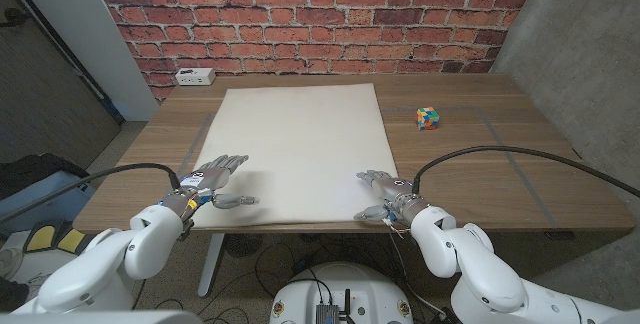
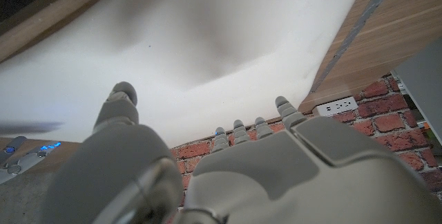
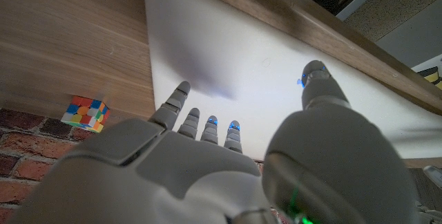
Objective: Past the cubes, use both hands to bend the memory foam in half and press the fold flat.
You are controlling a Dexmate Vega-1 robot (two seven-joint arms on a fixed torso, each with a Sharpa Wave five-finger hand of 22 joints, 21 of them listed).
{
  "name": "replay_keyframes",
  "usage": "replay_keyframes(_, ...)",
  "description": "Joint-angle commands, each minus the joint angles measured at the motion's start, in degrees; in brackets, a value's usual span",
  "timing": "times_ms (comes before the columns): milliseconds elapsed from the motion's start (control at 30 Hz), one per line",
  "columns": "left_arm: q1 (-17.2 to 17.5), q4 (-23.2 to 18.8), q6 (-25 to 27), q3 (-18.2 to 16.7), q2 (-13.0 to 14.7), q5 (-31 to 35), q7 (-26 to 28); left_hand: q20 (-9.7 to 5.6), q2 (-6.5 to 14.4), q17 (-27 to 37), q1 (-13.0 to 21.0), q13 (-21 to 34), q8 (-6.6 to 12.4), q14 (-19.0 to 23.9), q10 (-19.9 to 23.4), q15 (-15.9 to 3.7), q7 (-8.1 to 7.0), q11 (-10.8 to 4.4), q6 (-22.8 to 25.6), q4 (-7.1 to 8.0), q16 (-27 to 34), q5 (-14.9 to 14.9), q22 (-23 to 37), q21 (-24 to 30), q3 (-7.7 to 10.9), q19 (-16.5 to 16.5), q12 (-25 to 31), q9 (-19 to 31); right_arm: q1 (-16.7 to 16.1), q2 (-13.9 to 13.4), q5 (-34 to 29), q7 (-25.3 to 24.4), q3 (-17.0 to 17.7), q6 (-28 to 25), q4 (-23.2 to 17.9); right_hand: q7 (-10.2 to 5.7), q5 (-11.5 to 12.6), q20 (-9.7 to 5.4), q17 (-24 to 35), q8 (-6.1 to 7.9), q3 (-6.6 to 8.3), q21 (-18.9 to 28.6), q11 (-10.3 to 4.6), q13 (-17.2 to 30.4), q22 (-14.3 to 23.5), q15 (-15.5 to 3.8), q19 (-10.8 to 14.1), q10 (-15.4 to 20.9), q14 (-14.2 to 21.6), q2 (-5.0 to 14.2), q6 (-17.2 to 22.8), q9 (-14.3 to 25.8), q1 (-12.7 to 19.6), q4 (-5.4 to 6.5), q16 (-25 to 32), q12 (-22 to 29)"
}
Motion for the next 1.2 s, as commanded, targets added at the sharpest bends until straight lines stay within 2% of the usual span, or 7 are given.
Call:
replay_keyframes(33,0.42,0.32,-1.92,-1.19,-1.59,0.23,-0.36,0.25,0.00,0.16,1.26,0.19,0.16,0.26,-0.20,-0.05,0.14,-0.28,-0.28,0.05,0.30,0.72,-0.07,0.07,-0.24,0.36,0.08,0.05,-1.78,3.52,-8.27,6.60,1.13,2.23,3.06,-0.66,0.72,-0.06,0.21,0.10,0.53,-0.05,0.01,0.29,0.16,-0.33,-0.23,-0.65,-0.60,0.09,-0.22,0.31,1.51,-0.03,-0.07,0.10)
replay_keyframes(167,0.63,0.39,-2.67,-1.63,-2.26,0.11,-0.43,0.19,-0.09,0.15,2.16,0.19,0.25,0.40,0.00,-0.38,0.12,-0.46,-0.17,0.11,0.35,1.23,-0.07,0.09,-0.49,0.67,0.16,0.05,-2.84,4.99,-9.68,7.39,2.25,3.43,4.24,-1.21,1.29,-0.29,0.22,0.16,1.01,0.02,-0.40,0.29,0.15,-0.57,-0.11,-0.94,-0.69,0.39,-0.63,0.32,3.16,-0.04,0.03,0.20)
replay_keyframes(467,0.37,0.91,-4.13,-2.20,-3.41,-0.23,-0.79,0.12,-0.25,0.14,3.39,0.20,0.30,0.52,0.26,-0.91,-0.04,-1.11,-0.08,0.26,0.37,1.98,-0.06,0.05,-1.02,0.94,0.26,0.05,-5.34,7.62,-10.86,5.57,4.89,7.49,6.71,-3.54,2.65,-3.22,0.07,1.48,4.82,0.50,-5.96,0.18,0.10,-3.66,1.84,1.09,1.71,4.25,1.91,0.32,16.89,0.18,1.00,1.44)
replay_keyframes(767,-0.14,1.37,-5.01,-2.54,-4.18,-0.67,-1.34,0.05,-0.32,0.13,3.84,0.20,0.27,0.55,0.32,-1.12,-0.06,-1.41,-0.07,0.43,0.36,2.38,-0.04,0.01,-1.42,1.08,0.28,0.05,-5.86,10.11,-12.87,8.26,6.11,8.50,9.22,-3.66,-0.16,-6.57,0.37,2.31,4.37,1.40,-8.49,0.19,0.28,-7.51,7.13,8.72,10.55,8.16,9.49,0.35,24.48,0.78,2.92,2.54)
replay_keyframes(867,-0.53,1.43,-4.79,-2.36,-4.09,-0.54,-1.80,0.03,-0.34,0.12,3.96,0.20,0.26,0.56,0.34,-1.24,-0.05,-1.43,-0.06,0.51,0.35,2.52,-0.04,0.00,-1.58,1.10,0.28,0.05,-4.48,11.09,-15.01,14.81,5.65,7.20,9.74,-3.63,-0.89,-6.19,0.44,2.31,3.92,1.53,-7.72,0.24,0.30,-7.66,8.21,9.75,11.78,8.05,10.80,0.35,26.12,0.46,3.00,2.41)
replay_keyframes(967,-1.06,1.60,-4.85,-2.21,-3.99,-0.68,-2.14,0.02,-0.35,0.12,4.07,0.20,0.27,0.57,0.42,-1.23,-0.06,-1.46,0.01,0.58,0.35,2.65,-0.03,-0.01,-1.73,1.14,0.31,0.05,-3.72,11.58,-17.41,19.93,5.48,6.59,9.88,-2.85,-2.62,-3.84,0.39,0.60,2.34,0.41,-4.45,0.41,0.31,-4.36,6.19,5.83,7.29,4.83,8.44,0.37,27.71,0.55,0.52,0.54)
replay_keyframes(1200,-2.65,2.04,-4.60,-1.43,-3.32,-1.23,-3.16,-0.07,-0.31,0.11,4.28,0.20,0.26,0.57,0.31,-1.37,-0.05,-1.66,0.04,0.72,0.33,2.91,-0.02,-0.05,-2.02,1.18,0.25,0.05,-2.45,13.93,-22.91,31.20,6.21,5.62,11.54,-3.05,-4.24,0.10,1.13,-0.08,4.26,-0.70,-2.17,0.53,0.26,0.03,-0.96,-1.02,-0.43,5.05,3.84,0.52,28.92,0.97,-0.18,0.03)
